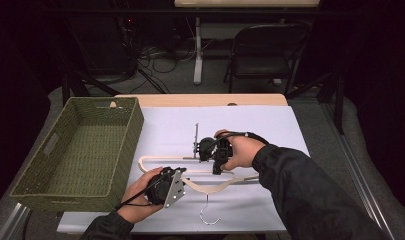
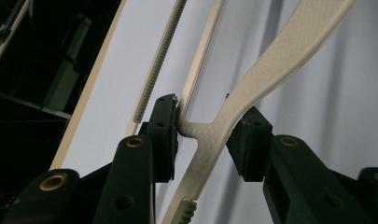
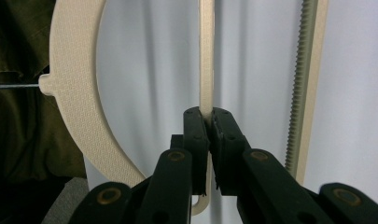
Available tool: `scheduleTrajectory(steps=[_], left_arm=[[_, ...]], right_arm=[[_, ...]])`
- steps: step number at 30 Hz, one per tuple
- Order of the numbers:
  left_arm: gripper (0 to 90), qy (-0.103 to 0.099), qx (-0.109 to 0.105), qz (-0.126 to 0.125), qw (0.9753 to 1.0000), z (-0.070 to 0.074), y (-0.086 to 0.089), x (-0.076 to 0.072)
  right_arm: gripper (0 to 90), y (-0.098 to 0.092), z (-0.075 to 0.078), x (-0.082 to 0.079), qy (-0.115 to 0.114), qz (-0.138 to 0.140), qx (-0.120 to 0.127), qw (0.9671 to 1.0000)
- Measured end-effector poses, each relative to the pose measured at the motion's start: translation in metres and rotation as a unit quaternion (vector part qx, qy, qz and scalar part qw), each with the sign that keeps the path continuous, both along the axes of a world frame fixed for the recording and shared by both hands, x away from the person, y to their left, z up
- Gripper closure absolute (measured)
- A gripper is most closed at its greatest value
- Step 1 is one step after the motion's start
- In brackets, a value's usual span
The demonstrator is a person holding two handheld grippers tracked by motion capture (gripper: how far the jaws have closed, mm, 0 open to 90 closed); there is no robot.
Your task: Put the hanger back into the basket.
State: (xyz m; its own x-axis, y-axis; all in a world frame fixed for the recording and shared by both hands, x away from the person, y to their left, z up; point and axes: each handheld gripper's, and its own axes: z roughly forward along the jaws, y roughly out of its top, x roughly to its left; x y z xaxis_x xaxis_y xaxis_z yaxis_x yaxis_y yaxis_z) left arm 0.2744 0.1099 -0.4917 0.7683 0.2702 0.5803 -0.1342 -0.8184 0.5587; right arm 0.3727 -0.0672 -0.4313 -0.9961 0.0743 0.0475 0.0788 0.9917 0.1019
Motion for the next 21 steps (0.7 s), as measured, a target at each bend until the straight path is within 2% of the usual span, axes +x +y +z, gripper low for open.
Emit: scheduleTrajectory(steps=[2,7,10,21], left_arm=[[68.6,0.001,0.002,0.0,1.0,-0.0002,0.0,-0.0006],[77.4,0.008,0.022,0.0,0.9997,-0.0025,-0.0011,-0.0007],[84.4,0.017,0.019,-0.007,0.9997,-0.0024,-0.0012,-0.0008],[86.7,0.018,0.028,-0.011,0.9994,-0.0038,-0.0028,-0.0024]], right_arm=[[85.7,0.0002,-0.0008,-0.0001,0.003,-0.001,0.001,1.0],[85.7,0.0012,-0.0026,0.0008,0.01,0.001,0.0,0.9999],[86.3,0.0022,-0.0034,0.0002,0.012,0.005,-0.002,0.9999],[85.7,0.0033,-0.005,-0.0008,0.002,0.01,-0.007,0.9999]])
